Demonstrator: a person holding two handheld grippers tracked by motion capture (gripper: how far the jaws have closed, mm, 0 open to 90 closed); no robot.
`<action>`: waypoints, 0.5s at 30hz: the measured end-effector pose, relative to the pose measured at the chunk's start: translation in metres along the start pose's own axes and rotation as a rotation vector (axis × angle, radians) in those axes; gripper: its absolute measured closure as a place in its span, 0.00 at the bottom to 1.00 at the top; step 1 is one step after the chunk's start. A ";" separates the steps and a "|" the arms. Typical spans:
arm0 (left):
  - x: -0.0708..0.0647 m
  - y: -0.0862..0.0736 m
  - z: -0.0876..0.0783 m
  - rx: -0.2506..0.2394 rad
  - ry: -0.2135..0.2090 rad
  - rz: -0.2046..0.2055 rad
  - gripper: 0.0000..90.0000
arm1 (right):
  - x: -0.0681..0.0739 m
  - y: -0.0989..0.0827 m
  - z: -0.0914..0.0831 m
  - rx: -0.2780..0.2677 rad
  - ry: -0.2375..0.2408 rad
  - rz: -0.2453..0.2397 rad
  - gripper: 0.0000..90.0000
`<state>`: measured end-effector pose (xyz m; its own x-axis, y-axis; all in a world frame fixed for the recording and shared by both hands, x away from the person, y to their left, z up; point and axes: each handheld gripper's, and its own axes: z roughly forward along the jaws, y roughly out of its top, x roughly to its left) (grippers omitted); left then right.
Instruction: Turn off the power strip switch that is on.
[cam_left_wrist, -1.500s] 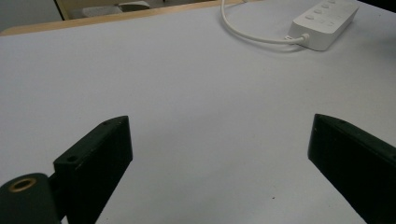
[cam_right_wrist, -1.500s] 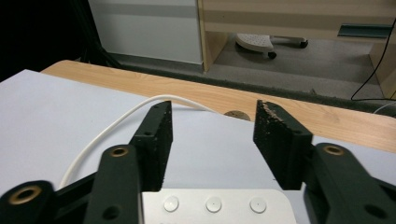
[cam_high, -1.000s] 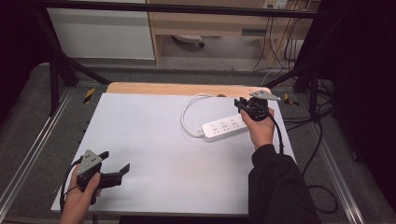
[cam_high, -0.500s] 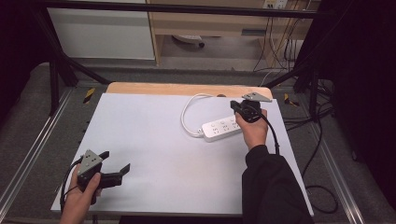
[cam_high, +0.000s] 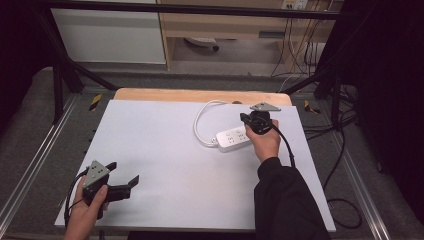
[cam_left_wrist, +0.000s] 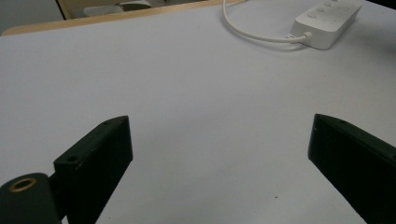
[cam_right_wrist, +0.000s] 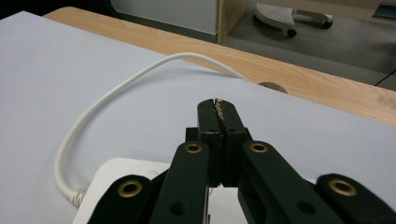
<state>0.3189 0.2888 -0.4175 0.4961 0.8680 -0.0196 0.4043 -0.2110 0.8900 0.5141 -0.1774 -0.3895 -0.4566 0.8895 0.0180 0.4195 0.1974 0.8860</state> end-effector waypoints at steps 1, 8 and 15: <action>0.000 0.000 0.000 0.000 0.000 0.000 0.07 | 0.000 -0.001 0.001 -0.001 0.003 0.000 1.00; 0.000 0.000 0.000 0.001 0.000 -0.002 0.07 | 0.005 -0.009 0.007 0.013 0.011 -0.034 1.00; 0.001 -0.001 0.001 0.008 0.004 -0.006 0.07 | 0.003 -0.017 0.012 0.032 0.021 -0.009 1.00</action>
<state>0.3196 0.2895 -0.4185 0.4905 0.8712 -0.0230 0.4131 -0.2092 0.8863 0.5151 -0.1734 -0.4101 -0.4767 0.8788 0.0202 0.4400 0.2187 0.8710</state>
